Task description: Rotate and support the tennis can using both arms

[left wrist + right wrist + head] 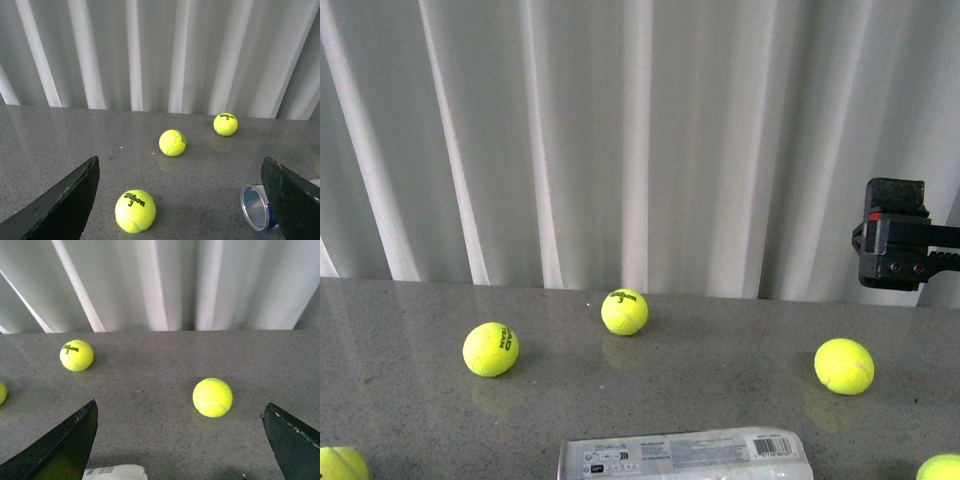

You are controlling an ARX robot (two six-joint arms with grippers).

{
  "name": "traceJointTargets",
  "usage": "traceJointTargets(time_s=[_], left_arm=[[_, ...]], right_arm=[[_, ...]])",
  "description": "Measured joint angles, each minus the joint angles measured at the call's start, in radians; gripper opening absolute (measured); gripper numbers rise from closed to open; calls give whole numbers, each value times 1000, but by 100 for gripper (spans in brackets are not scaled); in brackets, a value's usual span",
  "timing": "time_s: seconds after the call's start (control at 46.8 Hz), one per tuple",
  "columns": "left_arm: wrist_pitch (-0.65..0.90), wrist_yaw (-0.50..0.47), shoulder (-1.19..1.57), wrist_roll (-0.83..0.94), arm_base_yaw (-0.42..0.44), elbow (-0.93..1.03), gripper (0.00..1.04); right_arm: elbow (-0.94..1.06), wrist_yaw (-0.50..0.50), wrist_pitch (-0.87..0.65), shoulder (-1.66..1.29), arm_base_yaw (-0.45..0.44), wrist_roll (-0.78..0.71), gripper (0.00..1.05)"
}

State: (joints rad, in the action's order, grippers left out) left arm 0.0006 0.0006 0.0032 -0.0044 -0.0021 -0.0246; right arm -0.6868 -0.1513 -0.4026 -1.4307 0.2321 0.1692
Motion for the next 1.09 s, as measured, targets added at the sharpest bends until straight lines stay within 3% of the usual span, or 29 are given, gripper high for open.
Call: traceJointTargets(time_s=[0.064, 0.128, 0.235, 0.321, 0.427, 0.62, 0.897, 0.983, 1.09], left_arm=[[0, 0, 0, 0, 0, 0, 98], [0, -1, 0, 0, 0, 0, 98], [0, -3, 0, 0, 0, 0, 98], [0, -3, 0, 0, 0, 0, 98], [0, -1, 0, 0, 0, 0, 98], [0, -2, 0, 0, 0, 0, 98], [0, -1, 0, 0, 0, 0, 98], [0, -2, 0, 0, 0, 0, 98], [0, -1, 0, 0, 0, 0, 98]], right_arm=[[8, -12, -27, -5, 3, 2, 96], [80, -58, -244, -11, 2, -60, 86], [200, -42, -474, 22, -16, -124, 70], [269, -28, -526, 76, -40, -145, 58], [376, -2, -535, 171, -85, -159, 33], [463, 40, -521, 272, -112, -166, 5], [563, 82, -451, 439, -158, -169, 3], [597, 146, -402, 521, -219, -169, 3], [645, 146, -435, 543, -230, -169, 3]])
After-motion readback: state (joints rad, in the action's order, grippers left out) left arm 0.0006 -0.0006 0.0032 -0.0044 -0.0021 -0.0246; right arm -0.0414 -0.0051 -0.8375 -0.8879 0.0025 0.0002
